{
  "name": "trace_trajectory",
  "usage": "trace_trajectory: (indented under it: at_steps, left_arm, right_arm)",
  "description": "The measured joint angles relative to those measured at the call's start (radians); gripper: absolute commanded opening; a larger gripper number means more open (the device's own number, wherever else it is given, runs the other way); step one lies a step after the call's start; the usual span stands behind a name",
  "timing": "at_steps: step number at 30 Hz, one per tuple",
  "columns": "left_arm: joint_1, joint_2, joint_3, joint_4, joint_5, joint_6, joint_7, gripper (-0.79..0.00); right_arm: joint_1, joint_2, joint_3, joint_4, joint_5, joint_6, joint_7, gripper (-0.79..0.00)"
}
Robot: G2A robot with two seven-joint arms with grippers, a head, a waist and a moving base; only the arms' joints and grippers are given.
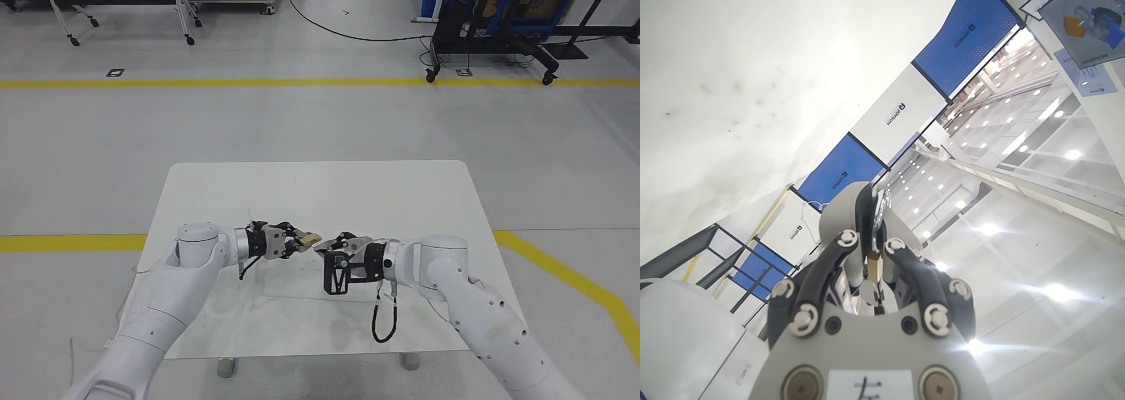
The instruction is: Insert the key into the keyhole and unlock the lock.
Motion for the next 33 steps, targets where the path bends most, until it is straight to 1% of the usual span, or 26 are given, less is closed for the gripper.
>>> trace_trajectory:
  at_steps: [2, 12, 33]
  left_arm:
    - [-0.001, 0.000, 0.004, 0.001, 0.005, -0.002, -0.003, -0.785]
    - [-0.006, 0.002, 0.017, 0.005, 0.015, 0.002, -0.021, -0.785]
    - [-0.024, 0.002, 0.040, 0.027, 0.012, 0.016, -0.036, -0.785]
  right_arm:
    - [0.000, 0.001, -0.009, 0.002, -0.030, 0.009, 0.005, -0.785]
    - [-0.009, 0.008, -0.012, -0.009, -0.074, 0.034, 0.010, -0.785]
    - [0.005, 0.009, -0.052, -0.002, -0.082, 0.050, 0.021, -0.785]
